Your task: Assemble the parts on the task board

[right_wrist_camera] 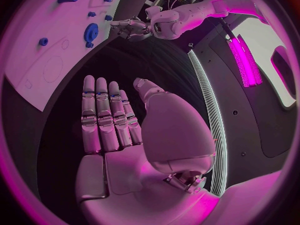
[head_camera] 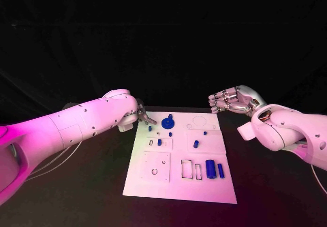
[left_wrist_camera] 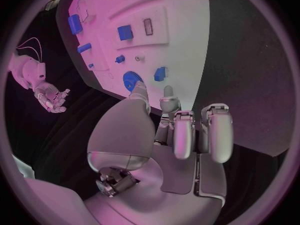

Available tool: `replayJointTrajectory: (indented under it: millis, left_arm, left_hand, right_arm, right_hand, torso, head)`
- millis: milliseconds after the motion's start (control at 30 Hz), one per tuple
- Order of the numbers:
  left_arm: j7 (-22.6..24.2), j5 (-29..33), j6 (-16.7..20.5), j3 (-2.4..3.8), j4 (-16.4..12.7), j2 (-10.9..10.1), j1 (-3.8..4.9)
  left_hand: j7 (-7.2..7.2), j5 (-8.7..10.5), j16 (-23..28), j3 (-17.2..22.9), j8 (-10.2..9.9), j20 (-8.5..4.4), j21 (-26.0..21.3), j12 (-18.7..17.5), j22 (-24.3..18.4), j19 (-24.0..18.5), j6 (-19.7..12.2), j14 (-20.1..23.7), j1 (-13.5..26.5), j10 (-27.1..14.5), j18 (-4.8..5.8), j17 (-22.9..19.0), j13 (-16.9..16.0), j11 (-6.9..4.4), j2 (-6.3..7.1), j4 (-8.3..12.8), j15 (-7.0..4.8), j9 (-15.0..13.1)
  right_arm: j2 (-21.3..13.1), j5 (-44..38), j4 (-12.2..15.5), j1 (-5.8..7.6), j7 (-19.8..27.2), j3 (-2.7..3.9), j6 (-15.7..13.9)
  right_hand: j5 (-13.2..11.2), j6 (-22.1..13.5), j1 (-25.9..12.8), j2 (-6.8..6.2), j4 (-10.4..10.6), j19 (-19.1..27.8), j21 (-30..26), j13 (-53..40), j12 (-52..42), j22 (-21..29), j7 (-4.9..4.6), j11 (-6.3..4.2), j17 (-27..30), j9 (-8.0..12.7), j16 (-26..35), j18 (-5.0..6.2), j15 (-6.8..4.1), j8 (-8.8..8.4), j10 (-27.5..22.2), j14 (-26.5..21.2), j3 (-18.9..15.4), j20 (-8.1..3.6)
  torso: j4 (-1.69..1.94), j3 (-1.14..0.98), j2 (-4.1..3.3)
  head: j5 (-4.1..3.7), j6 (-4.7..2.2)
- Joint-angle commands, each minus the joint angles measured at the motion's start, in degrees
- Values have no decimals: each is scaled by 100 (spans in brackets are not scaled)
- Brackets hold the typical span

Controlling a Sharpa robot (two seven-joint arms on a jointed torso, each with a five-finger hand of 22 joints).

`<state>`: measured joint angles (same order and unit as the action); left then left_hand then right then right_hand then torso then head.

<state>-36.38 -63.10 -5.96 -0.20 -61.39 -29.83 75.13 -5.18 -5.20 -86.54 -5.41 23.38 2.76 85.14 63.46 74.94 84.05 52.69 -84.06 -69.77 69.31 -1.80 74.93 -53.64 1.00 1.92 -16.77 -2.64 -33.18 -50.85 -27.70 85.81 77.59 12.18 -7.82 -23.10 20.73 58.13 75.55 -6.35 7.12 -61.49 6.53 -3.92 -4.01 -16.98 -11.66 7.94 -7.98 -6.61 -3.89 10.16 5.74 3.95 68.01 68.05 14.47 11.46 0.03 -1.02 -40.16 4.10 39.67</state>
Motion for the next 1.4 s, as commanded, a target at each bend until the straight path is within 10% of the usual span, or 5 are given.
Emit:
replayJointTrajectory:
  millis: [33,1400]
  left_arm:
    - [81,120,-292,-9,45,54,-8]
    - [-74,-24,-606,-33,163,168,-15]
  left_hand:
    - [12,-17,-43,-54,-1,15,35,45,729,182,75,-502,69,54,-5,1300,-27,-13,-33,-4,-2,17]
    - [141,-32,-105,11,72,-82,110,182,861,249,378,-526,-296,222,24,1341,-140,-131,-384,36,-105,64]
  right_arm:
    - [9,-7,-3,-8,41,0,79]
    - [36,-7,-16,-18,51,0,57]
  right_hand:
    - [-22,-46,-55,4,7,-6,-24,7,12,5,-2,9,8,6,26,32,-1,-22,-19,-30,-34,34]
    - [-90,-50,25,47,-63,-24,-39,9,8,56,2,3,38,8,22,36,-6,-19,-34,-31,3,31]
  torso:
    - [1,-4,5]
    - [4,4,5]
  head:
    - [-1,4]
    - [-3,33]
